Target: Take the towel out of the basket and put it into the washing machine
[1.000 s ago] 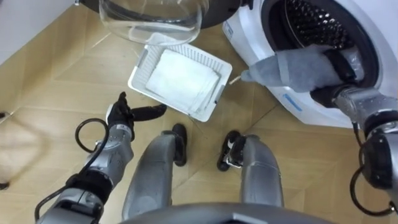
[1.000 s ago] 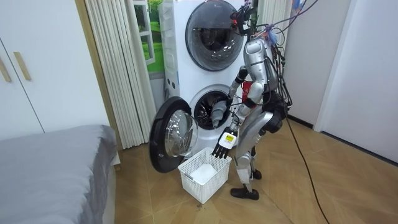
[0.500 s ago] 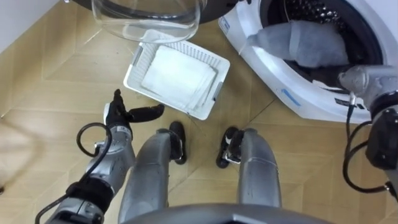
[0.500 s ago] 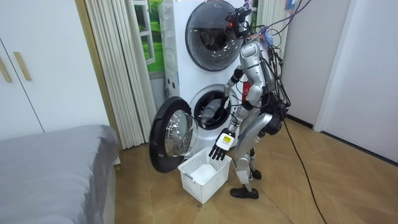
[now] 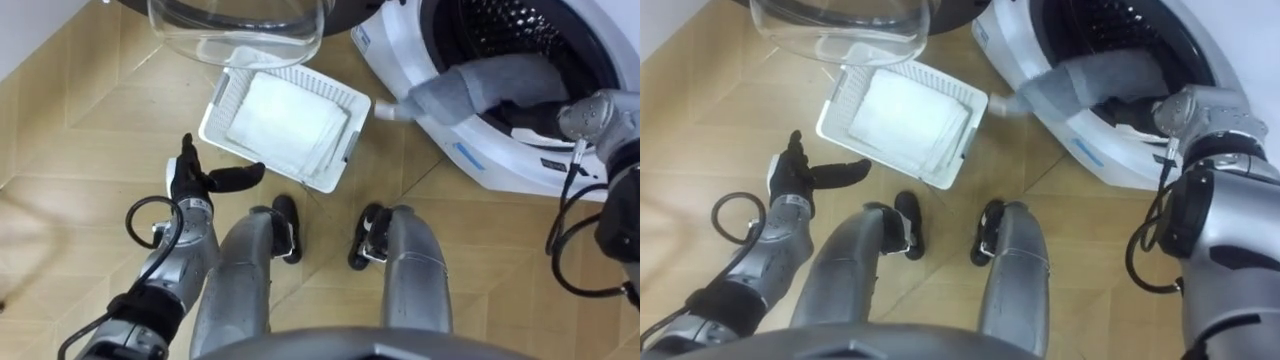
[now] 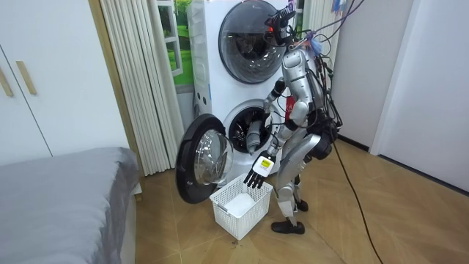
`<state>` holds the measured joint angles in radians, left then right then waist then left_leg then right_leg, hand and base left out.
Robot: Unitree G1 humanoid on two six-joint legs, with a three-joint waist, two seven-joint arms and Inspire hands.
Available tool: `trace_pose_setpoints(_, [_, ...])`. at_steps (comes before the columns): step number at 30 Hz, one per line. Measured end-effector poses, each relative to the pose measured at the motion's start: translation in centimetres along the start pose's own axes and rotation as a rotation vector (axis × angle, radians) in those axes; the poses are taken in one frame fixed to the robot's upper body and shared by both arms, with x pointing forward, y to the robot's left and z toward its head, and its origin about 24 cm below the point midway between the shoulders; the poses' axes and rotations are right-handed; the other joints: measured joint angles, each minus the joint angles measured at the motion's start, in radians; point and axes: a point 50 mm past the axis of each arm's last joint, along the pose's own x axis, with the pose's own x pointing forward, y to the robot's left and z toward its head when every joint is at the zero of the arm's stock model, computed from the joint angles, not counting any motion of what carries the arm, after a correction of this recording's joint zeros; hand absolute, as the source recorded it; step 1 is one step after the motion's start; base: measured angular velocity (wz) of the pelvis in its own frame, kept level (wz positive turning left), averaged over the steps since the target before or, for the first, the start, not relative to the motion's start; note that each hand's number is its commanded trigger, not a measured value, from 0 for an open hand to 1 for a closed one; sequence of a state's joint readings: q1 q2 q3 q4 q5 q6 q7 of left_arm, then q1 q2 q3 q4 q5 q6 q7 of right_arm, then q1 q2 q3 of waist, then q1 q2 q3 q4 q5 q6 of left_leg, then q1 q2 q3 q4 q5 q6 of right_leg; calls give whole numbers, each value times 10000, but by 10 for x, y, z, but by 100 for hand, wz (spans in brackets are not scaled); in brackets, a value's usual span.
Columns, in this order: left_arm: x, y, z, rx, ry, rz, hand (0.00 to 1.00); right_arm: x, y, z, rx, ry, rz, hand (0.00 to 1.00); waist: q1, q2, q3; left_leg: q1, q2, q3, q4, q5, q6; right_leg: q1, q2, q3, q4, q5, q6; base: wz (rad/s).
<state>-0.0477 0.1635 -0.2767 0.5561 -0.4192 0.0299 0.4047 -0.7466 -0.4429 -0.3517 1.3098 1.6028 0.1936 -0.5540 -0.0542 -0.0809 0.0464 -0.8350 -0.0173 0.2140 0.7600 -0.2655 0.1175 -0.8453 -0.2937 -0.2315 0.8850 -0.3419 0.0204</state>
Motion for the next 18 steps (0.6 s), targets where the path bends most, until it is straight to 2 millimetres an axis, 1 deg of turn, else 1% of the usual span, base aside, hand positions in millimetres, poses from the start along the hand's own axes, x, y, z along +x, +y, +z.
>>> trace_pose_setpoints(3, [1, -2, 5, -77, -216, -107, 0, 0, 0, 3, 214, -263, -98, 0, 79, 53, -4, 10, 29, 50, -14, 0, 2, 0, -5, -5, 12, 1, -2, 0])
trace_pose_setpoints(14, [1, -8, 7, -192, -459, -823, 0, -1, -1, 8, 661, -708, -261, 0, 191, 189, -7, 23, 54, 116, -126, 1, 6, 2, -6, -1, -10, 4, -4, 0])
trace_pose_setpoints(18, [1, -8, 8, -221, -536, -827, 0, -1, -1, 11, 859, -998, -312, 0, 253, 293, -8, 32, 53, 141, -169, 2, 7, -11, -14, 4, -8, 3, -3, 0])
